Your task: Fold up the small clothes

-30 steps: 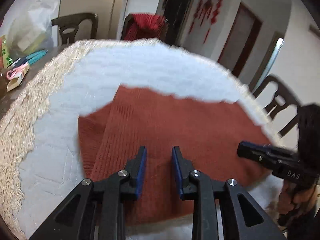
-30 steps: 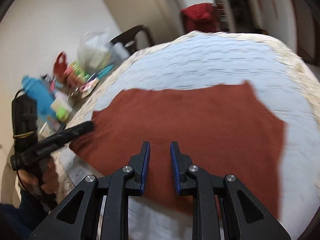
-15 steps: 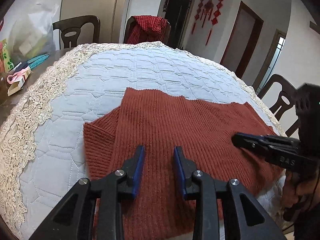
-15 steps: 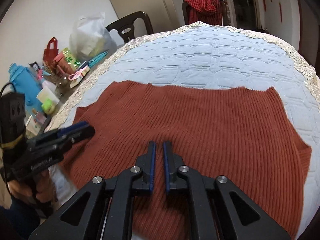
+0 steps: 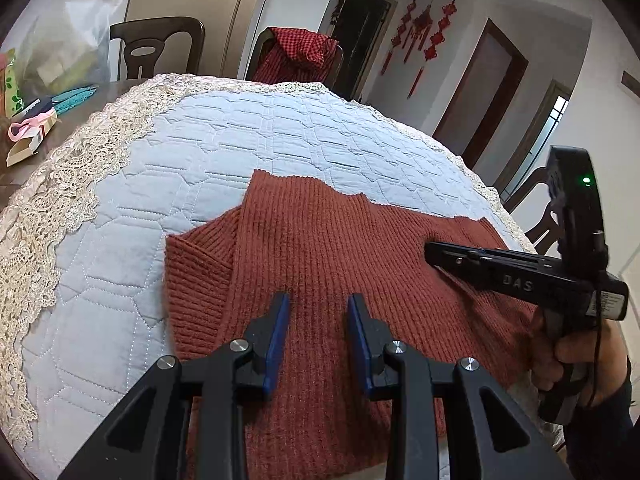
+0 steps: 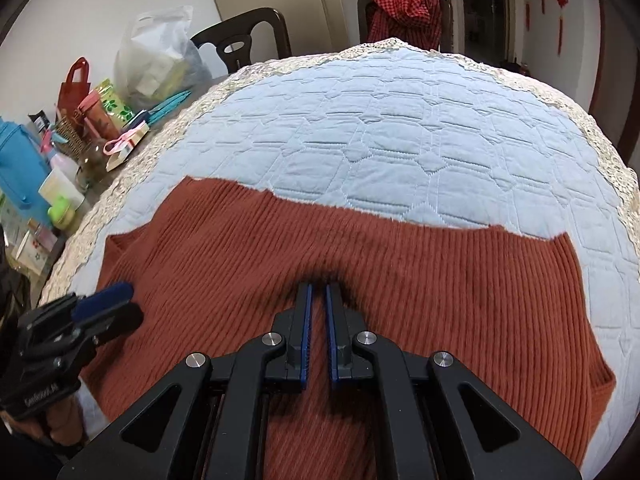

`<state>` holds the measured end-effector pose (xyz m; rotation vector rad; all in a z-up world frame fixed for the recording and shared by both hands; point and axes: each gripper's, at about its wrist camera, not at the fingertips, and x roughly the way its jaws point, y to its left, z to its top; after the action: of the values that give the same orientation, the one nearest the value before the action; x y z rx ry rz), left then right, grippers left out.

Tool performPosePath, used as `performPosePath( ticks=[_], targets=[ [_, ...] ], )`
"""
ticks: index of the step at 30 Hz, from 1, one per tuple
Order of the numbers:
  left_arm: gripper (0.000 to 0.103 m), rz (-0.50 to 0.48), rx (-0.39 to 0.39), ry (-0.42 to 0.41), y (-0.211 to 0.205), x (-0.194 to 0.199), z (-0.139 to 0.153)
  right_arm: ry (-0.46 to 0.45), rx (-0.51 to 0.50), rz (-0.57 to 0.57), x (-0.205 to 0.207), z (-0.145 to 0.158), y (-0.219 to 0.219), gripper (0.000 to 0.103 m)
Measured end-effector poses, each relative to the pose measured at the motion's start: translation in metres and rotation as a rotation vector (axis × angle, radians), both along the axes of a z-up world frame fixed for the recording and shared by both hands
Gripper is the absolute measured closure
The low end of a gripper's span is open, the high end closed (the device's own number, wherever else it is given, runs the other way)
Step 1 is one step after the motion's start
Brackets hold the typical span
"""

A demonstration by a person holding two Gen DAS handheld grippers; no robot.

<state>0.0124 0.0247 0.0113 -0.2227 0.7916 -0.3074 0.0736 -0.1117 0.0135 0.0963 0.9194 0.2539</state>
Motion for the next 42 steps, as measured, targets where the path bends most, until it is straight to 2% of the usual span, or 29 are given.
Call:
performPosePath(
  ticks=[3,10,12,16,20,22,25,30,33,37,42],
  targets=[
    [0.07,0.003,0.003,-0.001,0.0,0.0,0.0,-0.019,0.025,0.01,-0.014,0.006,-0.001,0.097],
    [0.07,0.004,0.008,-0.002,0.0,-0.001,0.001,-0.051,0.037,0.05,-0.078,0.006,0.007,0.097],
    [0.07,0.004,0.008,-0.002,0.0,0.0,0.001,-0.078,0.014,0.05,-0.085,0.004,0.009,0.097],
    [0.07,0.011,0.032,-0.012,-0.001,-0.003,0.003,-0.088,0.034,0.059,-0.099,0.01,0.009,0.097],
    [0.069,0.04,0.027,-0.027,0.007,-0.012,0.01,-0.09,0.014,0.084,-0.101,0.003,0.014,0.097],
    [0.06,0.075,0.026,-0.04,0.017,-0.016,0.013,-0.082,0.041,0.074,-0.099,0.002,0.011,0.097],
    [0.052,0.131,0.041,-0.031,0.032,-0.019,0.012,-0.089,0.031,0.08,-0.097,0.001,0.013,0.097],
    [0.051,0.147,0.005,0.036,0.043,-0.011,-0.003,-0.097,0.029,0.085,-0.096,0.0,0.015,0.096],
    [0.05,0.149,-0.008,0.032,0.044,-0.005,-0.004,-0.092,0.046,0.083,-0.096,-0.001,0.013,0.096],
    [0.05,0.151,-0.082,0.058,0.049,0.008,-0.007,-0.087,0.046,0.079,-0.094,0.0,0.014,0.096],
    [0.053,0.117,-0.132,0.079,0.046,-0.003,-0.008,-0.069,0.054,0.065,-0.081,0.003,0.013,0.096]
  ],
)
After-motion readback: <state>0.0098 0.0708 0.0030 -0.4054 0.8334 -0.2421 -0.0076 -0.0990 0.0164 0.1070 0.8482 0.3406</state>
